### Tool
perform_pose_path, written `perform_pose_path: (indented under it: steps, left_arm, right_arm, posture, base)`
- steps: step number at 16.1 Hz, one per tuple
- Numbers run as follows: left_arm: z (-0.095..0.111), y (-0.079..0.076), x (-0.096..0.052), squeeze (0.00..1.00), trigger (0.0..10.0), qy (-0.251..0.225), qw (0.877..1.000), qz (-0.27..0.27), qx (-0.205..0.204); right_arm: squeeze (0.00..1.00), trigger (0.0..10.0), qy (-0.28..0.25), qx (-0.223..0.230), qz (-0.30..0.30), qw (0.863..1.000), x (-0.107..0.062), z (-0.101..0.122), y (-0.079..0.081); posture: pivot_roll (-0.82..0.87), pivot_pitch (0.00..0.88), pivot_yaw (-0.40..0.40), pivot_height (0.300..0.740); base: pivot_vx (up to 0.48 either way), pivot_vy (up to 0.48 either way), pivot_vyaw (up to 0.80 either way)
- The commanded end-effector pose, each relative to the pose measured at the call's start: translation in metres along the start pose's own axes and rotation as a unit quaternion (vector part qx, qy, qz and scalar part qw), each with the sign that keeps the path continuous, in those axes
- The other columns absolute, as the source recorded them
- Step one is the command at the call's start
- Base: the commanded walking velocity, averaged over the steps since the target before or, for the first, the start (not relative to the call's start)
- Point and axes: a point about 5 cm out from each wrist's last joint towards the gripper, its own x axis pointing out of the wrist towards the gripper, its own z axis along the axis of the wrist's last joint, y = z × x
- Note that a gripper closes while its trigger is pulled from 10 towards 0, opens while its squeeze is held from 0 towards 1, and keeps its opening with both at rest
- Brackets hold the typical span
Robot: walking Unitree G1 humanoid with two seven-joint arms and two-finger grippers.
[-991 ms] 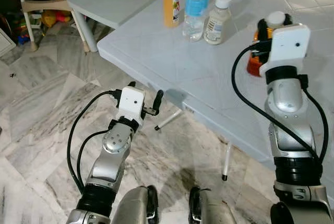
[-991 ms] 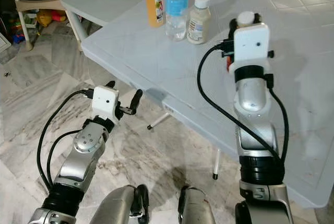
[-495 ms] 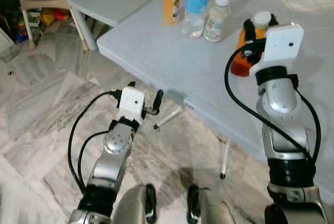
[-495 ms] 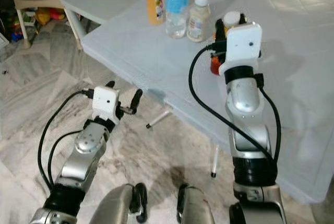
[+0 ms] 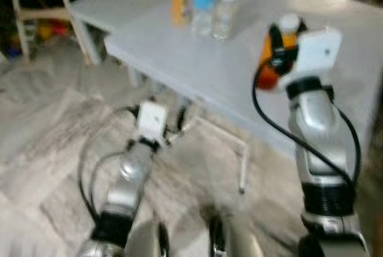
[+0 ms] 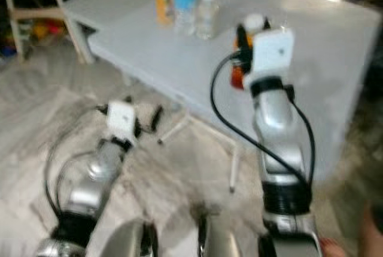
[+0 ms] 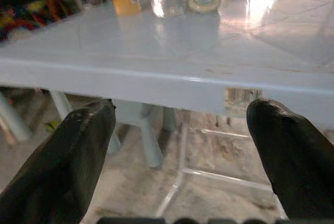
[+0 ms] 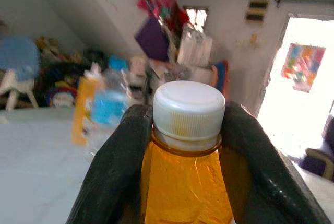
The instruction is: Restocking fridge
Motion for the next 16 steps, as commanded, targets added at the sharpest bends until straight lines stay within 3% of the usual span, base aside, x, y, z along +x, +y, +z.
perform_pose_path:
  steps: [1, 6, 8, 11, 13, 16]
  left_arm:
    - [-0.002, 0.001, -0.001, 0.00, 10.0, 0.003, 1.000, 0.004, 0.001]
    - [-0.004, 0.005, -0.003, 0.00, 10.0, 0.004, 1.000, 0.011, 0.012]
    - [-0.006, 0.015, -0.006, 0.00, 10.0, 0.004, 0.999, 0.035, 0.018]
    - [-0.011, 0.037, -0.011, 0.00, 10.0, 0.014, 0.996, 0.088, 0.025]
    - [-0.010, 0.041, -0.011, 0.00, 10.0, 0.013, 0.994, 0.102, 0.031]
    - [-0.009, 0.056, -0.011, 0.00, 10.0, 0.017, 0.985, 0.167, 0.049]
  right_arm:
    - [0.00, 10.0, -0.026, 0.006, 0.017, 1.000, 0.003, 0.011, 0.005]
    - [0.00, 10.0, -0.009, 0.026, 0.049, 0.998, -0.002, 0.004, 0.018]
    - [0.00, 10.0, -0.002, 0.031, 0.066, 0.997, -0.010, -0.003, 0.024]
    - [0.00, 10.0, 0.007, 0.032, 0.086, 0.996, -0.021, -0.011, 0.032]
    - [0.00, 10.0, -0.001, 0.032, 0.102, 0.994, -0.022, -0.009, 0.037]
    - [0.00, 10.0, -0.021, 0.031, 0.127, 0.991, -0.020, -0.003, 0.044]
  posture:
    - [-0.01, 0.093, 0.037, 0.740]
    - [-0.01, 0.089, 0.041, 0.740]
    - [-0.01, 0.088, 0.041, 0.740]
    - [0.00, 0.085, 0.041, 0.740]
    - [0.00, 0.083, 0.041, 0.740]
    - [0.00, 0.077, 0.037, 0.740]
  base:
    - [0.000, 0.000, 0.00]
    - [0.000, 0.000, 0.00]
    - [0.000, 0.000, 0.00]
    - [0.000, 0.000, 0.78]
    - [0.000, 0.000, 0.80]
    - [0.000, 0.000, 0.80]
